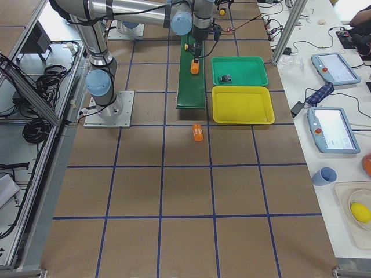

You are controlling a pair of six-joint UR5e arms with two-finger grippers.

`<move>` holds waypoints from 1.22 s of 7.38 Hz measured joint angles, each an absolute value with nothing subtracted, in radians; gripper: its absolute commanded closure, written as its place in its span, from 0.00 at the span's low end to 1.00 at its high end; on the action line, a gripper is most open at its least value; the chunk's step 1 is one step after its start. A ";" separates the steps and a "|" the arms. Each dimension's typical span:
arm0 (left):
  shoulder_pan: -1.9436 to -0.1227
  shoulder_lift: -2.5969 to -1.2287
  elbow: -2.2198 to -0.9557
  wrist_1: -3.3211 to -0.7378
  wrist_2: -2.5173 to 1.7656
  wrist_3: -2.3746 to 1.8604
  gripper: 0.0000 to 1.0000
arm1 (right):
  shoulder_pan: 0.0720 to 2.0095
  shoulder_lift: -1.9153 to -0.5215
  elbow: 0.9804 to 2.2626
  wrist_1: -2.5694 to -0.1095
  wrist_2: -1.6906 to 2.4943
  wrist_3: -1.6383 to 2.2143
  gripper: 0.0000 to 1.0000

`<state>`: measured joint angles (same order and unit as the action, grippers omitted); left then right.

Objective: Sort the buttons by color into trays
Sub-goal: 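Reach the left gripper to the last yellow-capped button and grasp it, then set yellow-capped button on belt end while right gripper lowers onto belt button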

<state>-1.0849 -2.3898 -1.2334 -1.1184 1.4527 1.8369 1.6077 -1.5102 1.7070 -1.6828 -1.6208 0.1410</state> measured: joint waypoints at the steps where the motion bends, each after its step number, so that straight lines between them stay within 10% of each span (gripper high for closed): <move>1: -1.085 -2.389 -1.232 -1.121 1.448 1.824 1.00 | 1.608 -1.511 1.708 -1.684 -1.618 0.143 0.00; 9: -1.221 -2.005 -1.527 -1.349 1.460 0.882 1.00 | 1.728 -1.414 1.712 -1.824 -1.507 0.158 0.00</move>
<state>-1.2214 -2.0049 -1.5270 -1.3486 1.4599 0.8823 1.7280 -1.4145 1.7124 -1.8242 -1.5068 0.1579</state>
